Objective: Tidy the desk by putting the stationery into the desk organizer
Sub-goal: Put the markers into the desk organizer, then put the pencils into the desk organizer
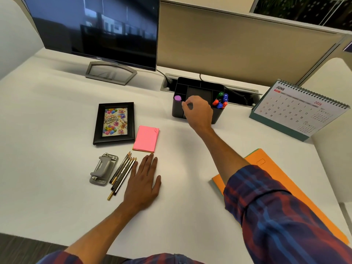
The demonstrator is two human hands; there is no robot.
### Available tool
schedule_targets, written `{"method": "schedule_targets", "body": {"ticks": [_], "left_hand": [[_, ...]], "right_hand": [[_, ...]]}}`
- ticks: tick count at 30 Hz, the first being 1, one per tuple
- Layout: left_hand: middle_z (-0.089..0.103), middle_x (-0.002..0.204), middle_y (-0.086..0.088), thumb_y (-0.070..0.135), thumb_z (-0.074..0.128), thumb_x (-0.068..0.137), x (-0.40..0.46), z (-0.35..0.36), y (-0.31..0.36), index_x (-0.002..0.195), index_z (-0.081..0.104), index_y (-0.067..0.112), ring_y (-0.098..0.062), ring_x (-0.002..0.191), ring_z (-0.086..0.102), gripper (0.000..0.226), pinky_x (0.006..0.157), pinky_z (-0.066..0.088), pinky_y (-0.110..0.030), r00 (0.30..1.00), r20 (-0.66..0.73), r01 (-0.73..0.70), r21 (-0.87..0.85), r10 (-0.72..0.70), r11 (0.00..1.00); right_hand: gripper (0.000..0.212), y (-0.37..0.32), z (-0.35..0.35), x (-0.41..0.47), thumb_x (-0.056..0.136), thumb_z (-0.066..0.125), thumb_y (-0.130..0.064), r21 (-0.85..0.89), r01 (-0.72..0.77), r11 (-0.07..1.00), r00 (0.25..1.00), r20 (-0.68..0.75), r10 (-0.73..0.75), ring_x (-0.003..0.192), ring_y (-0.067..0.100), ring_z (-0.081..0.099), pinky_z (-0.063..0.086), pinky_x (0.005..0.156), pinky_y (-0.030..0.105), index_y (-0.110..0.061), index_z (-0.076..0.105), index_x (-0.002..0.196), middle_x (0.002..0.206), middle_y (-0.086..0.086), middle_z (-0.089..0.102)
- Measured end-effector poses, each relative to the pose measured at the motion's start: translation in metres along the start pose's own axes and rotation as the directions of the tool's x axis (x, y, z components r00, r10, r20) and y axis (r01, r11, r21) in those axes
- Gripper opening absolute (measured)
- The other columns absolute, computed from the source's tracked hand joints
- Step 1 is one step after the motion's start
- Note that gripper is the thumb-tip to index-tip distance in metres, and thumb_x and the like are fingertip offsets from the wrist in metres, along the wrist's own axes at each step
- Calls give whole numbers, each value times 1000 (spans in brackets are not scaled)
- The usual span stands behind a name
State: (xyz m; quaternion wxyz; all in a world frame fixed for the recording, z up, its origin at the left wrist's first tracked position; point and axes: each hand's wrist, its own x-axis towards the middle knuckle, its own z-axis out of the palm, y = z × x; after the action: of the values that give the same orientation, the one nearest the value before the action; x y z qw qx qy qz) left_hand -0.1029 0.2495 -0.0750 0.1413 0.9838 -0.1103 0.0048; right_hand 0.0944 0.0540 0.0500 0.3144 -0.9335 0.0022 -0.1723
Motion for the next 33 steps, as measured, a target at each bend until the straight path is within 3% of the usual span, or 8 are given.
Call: {"method": "schedule_targets", "body": {"ticks": [5, 7, 12, 20, 23, 27, 33], "left_hand": [[15, 162, -4, 43, 27, 96, 0, -1, 1, 155, 19, 15, -18, 149, 13, 66, 120, 4, -42, 1000, 8, -2, 14, 2, 1000], [16, 162, -5, 44, 27, 96, 0, -2, 1, 155, 19, 15, -19, 149, 13, 66, 120, 4, -42, 1000, 7, -3, 15, 3, 1000], [16, 162, -5, 45, 25, 96, 0, -4, 2, 155, 18, 15, -18, 150, 10, 66, 121, 0, -39, 1000, 5, -9, -4, 9, 1000], [49, 144, -14, 36, 29, 94, 1, -9, 3, 139, 48, 11, -28, 142, 32, 55, 121, 12, -47, 997, 12, -72, 11, 71, 997], [65, 122, -16, 33, 31, 93, -2, -9, 3, 126, 61, 8, -34, 127, 50, 51, 114, 28, -54, 998, -1, -63, 9, 63, 998], [73, 103, -14, 35, 29, 91, -3, -11, 5, 115, 67, 6, -34, 106, 65, 54, 106, 39, -54, 999, 10, -35, 1, 35, 999], [69, 115, -14, 45, 22, 89, -5, -12, 4, 124, 63, 5, -34, 116, 61, 67, 108, 40, -52, 999, 39, -4, -23, 5, 1000]], "right_hand": [[17, -3, 9, -39, 92, 60, -24, 13, 51, 999, 996, 68, -51, 84, 15, 62, 52, 73, 28, -12, 72, 96, 98, 2, 71], [18, -8, 16, -56, 91, 60, -25, 28, 71, 997, 989, 129, -74, 91, 16, 63, 52, 80, 30, -13, 71, 99, 104, 1, 71], [23, -28, 34, -99, 91, 61, -28, 39, 149, 988, 939, 307, -153, 98, 19, 63, 48, 82, 30, -14, 69, 108, 116, 2, 67], [33, -71, 66, -139, 91, 57, -37, -36, 203, 979, 808, 571, -146, 103, 23, 60, 47, 91, 37, -19, 67, 117, 115, 4, 69], [31, -81, 76, -144, 91, 56, -40, -112, 188, 976, 807, 584, -89, 98, 26, 60, 43, 87, 37, -15, 69, 106, 105, 6, 70], [30, -90, 86, -148, 90, 59, -43, -153, 143, 978, 835, 549, -36, 92, 25, 60, 40, 82, 35, -16, 68, 100, 96, 4, 70], [25, -98, 92, -149, 91, 62, -37, -196, 83, 977, 855, 517, 32, 93, 25, 60, 37, 86, 35, -15, 67, 102, 97, 6, 69]]}}
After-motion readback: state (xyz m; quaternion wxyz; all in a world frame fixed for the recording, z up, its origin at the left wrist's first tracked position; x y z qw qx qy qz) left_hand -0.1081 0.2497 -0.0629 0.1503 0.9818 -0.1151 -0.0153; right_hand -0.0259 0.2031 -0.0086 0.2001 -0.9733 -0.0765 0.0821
